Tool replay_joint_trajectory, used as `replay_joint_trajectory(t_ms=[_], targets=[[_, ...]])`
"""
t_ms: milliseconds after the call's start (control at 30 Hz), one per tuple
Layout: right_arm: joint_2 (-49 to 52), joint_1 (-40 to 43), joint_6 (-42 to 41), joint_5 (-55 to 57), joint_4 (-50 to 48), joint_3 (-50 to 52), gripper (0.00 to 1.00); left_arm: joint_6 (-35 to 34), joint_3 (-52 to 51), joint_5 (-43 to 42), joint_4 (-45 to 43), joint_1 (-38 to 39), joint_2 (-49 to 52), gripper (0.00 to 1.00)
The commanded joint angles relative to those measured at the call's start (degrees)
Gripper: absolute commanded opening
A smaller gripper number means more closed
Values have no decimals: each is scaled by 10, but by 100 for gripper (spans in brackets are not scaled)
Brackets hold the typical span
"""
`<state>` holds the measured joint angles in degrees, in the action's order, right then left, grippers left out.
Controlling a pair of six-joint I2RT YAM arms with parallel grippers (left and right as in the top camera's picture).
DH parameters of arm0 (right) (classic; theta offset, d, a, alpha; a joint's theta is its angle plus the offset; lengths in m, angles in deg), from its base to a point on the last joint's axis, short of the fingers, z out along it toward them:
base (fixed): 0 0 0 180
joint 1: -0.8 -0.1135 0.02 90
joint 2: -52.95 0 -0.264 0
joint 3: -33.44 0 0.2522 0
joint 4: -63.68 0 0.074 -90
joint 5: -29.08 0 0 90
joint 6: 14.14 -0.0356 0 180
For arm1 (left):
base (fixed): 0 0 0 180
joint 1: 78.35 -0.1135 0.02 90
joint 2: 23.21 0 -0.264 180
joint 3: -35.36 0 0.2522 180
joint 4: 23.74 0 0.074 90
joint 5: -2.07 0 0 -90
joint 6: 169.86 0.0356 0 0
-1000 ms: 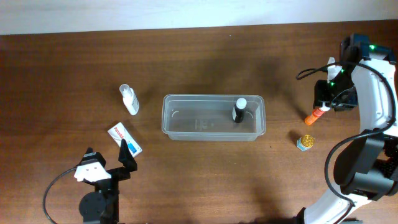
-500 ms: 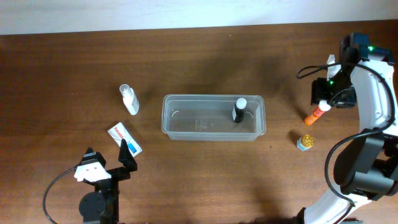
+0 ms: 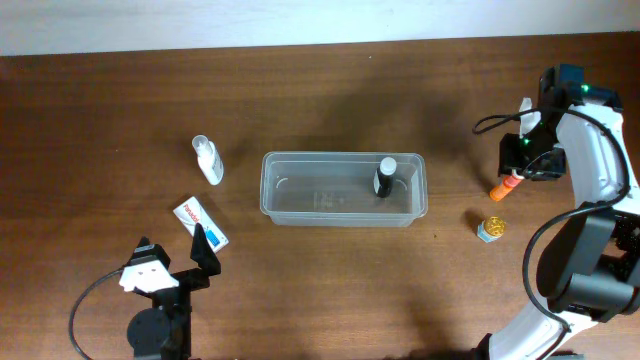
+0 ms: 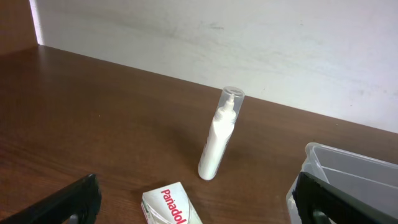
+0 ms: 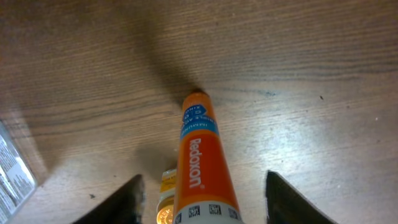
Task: Pack container
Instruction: 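Lower right gripper around the orange tube and close, then lift the orange tube and carry it over the container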
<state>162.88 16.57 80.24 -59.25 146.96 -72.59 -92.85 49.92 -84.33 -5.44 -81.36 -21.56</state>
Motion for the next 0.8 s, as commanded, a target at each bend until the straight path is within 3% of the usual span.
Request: replay_joint_trajectory(t_ms=[0,67,300,767], targets=[[1,0,-3,1,-7,7,44,11,-3,-4,0,0,0,100],[1,0,-3,1,-8,7,37,11,-3,-4,0,0,0,99],[1,0,-3,1,-3,7,29,10,-3,-4,0,0,0,99],[-6,0,-1,1,20,-22,23,11,-3,-4,0,0,0,100]])
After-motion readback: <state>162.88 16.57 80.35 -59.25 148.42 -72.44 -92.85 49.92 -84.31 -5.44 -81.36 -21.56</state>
